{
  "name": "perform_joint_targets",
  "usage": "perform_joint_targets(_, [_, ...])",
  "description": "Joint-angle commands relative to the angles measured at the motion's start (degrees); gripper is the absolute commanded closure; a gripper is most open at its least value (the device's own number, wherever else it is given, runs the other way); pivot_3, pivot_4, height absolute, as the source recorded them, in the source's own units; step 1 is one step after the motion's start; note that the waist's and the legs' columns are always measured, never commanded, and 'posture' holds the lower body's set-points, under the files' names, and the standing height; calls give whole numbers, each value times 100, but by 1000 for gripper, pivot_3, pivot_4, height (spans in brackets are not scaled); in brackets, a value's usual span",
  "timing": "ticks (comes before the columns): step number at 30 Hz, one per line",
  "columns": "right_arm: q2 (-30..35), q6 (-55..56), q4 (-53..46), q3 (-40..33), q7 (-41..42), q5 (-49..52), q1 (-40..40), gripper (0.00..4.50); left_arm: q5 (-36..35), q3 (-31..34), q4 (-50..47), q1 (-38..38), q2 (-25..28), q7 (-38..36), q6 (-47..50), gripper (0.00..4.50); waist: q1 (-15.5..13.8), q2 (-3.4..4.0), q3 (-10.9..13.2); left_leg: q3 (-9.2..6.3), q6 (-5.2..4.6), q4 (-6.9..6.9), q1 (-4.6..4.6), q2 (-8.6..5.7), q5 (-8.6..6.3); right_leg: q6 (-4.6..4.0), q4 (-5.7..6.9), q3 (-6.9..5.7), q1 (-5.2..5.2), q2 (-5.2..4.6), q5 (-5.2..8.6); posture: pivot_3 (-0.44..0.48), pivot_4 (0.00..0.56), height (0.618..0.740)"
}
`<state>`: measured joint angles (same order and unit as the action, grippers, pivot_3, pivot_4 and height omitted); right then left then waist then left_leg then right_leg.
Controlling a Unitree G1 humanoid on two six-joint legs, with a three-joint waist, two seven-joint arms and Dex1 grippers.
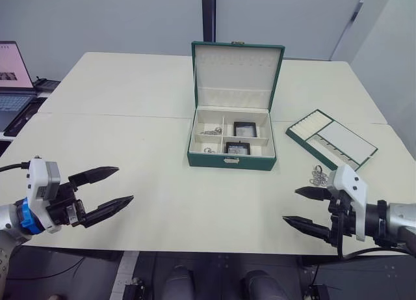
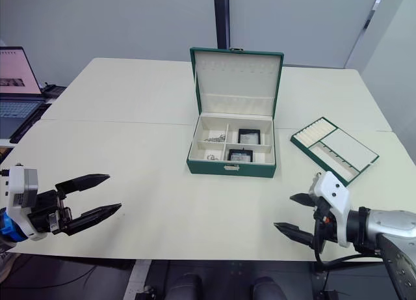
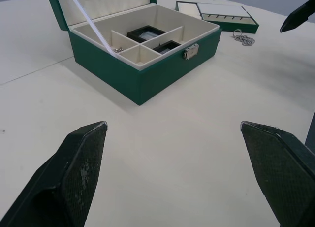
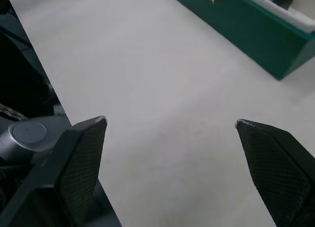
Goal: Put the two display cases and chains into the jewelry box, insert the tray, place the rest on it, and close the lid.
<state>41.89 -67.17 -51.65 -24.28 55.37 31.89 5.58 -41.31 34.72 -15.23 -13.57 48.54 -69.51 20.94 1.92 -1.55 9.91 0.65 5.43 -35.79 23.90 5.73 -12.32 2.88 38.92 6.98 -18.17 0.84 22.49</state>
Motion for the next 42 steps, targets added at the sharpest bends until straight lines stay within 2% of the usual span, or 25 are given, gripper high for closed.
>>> perform_joint_targets(1, [-32, 389, -183, -274, -112, 134, 472, 51, 3, 317, -25, -171, -15, -66, -142, 0, 1, -2, -1, 0, 0, 0, 1, 0, 0, 0, 0, 0, 2, 0, 0, 0, 150, 740])
perform_joint_targets(4, [29, 634, -115, -233, -212, 204, 673, 51, -11, 315, -15, -196, 5, -56, -157, 0, -1, -3, -2, 0, 0, -2, 1, -1, 0, 0, 0, 0, 0, -1, 0, 0, 150, 740])
perform_joint_targets(15, [226, 985, 123, -40, -535, 499, 651, 51, -202, 98, -390, -7, 106, 7, 58, 0, -6, -12, -7, -4, 0, -5, -3, -1, 0, 0, 0, -3, -1, -1, 0, 0, 150, 740])
perform_joint_targets(19, [276, 1084, 246, 61, -647, 558, 675, 51, -444, -339, -680, 563, 261, -27, 317, 0, -20, -22, -13, -7, 0, -6, -3, -2, 0, 0, 0, -6, -1, -1, 0, 0, 150, 740])
perform_joint_targets(21, [297, 1084, 301, 38, -716, 596, 697, 51, -556, -722, -735, 1105, 333, -1, 468, 0, -30, -22, -13, -6, 0, -9, -1, -5, 0, 0, 0, -5, 1, -2, 0, 0, 150, 740])
perform_joint_targets(25, [329, 1081, 257, -50, -844, 687, 798, 51, -645, -1227, -785, 1777, 293, 102, 678, 0, -28, -22, -14, -5, 0, -11, 2, -5, 0, 0, 1, -3, 21, -1, 0, 0, 150, 740])
perform_joint_targets(34, [479, 1059, 223, -174, -1148, 891, 872, 51, -668, -1619, -754, 2252, 248, 142, 839, 0, -14, -21, -14, -9, 1, -11, 0, -3, 0, 0, 1, 1, 22, 4, 0, 0, 150, 740])
perform_joint_targets(42, [568, 1021, 377, -284, -1425, 904, 810, 51, -630, -1625, -793, 2321, 232, 258, 869, 0, -15, -20, -14, -12, 1, -12, 1, -3, 0, 1, 1, -2, 24, 5, 0, 0, 150, 740])
